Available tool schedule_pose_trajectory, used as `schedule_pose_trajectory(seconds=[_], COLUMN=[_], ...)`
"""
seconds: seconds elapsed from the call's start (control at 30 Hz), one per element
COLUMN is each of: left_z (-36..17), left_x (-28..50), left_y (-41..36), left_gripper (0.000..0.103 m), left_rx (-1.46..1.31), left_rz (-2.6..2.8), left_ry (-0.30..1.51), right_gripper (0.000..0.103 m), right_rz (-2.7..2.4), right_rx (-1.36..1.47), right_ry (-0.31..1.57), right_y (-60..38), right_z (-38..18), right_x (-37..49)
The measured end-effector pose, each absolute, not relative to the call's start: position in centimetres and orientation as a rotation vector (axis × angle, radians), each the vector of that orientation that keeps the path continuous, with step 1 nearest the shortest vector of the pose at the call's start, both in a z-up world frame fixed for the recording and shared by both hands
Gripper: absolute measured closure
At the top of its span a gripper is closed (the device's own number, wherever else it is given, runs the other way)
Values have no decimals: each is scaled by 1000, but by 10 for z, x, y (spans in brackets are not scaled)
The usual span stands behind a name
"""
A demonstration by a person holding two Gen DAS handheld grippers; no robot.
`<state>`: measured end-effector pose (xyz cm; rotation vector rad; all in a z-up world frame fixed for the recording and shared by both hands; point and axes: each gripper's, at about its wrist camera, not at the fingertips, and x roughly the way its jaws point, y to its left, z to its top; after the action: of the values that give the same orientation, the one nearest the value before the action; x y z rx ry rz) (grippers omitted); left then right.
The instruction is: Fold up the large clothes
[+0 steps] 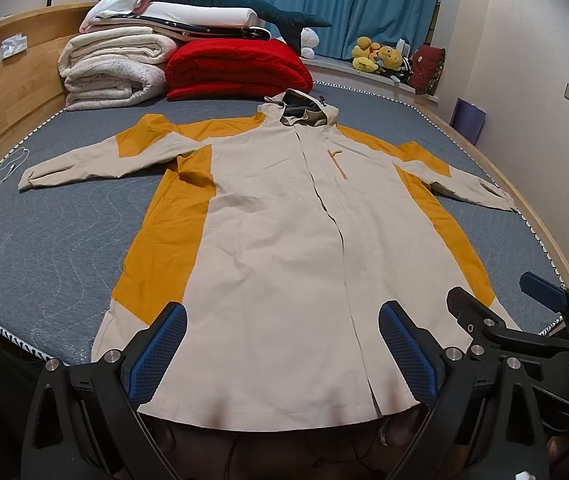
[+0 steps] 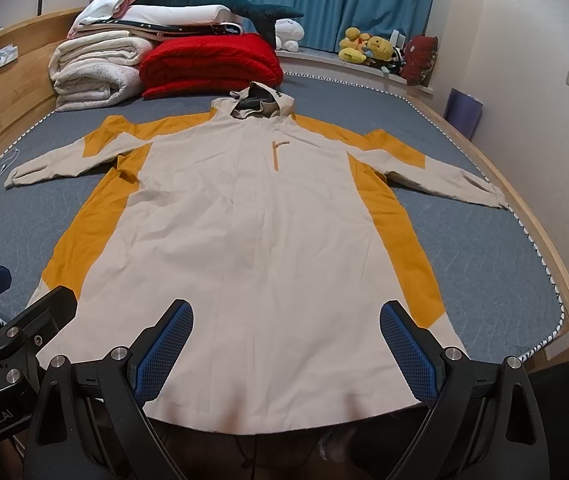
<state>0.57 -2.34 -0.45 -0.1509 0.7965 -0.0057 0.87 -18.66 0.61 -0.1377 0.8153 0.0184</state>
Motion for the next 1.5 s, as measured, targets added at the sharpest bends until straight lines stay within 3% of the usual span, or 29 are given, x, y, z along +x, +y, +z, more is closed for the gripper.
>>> schedule_pose_trajectory(seconds=[1.2, 1.3, 1.5], left_z=[-7, -7, 1], left_x=[6, 8, 15], left_y=[-26, -27, -21], left_gripper=[12, 16, 42], left_rx=[-148, -142, -120], left_rz=[-10, -13, -5], left_ry=[810, 815, 793], right_gripper=[9, 9, 9], right_rz=[17, 17, 50], right_rx=[-133, -131, -124], right_ry=[815, 814, 763], right_y=[-185, -185, -183], right_z=[5, 5, 17], right_x=[8, 8, 11])
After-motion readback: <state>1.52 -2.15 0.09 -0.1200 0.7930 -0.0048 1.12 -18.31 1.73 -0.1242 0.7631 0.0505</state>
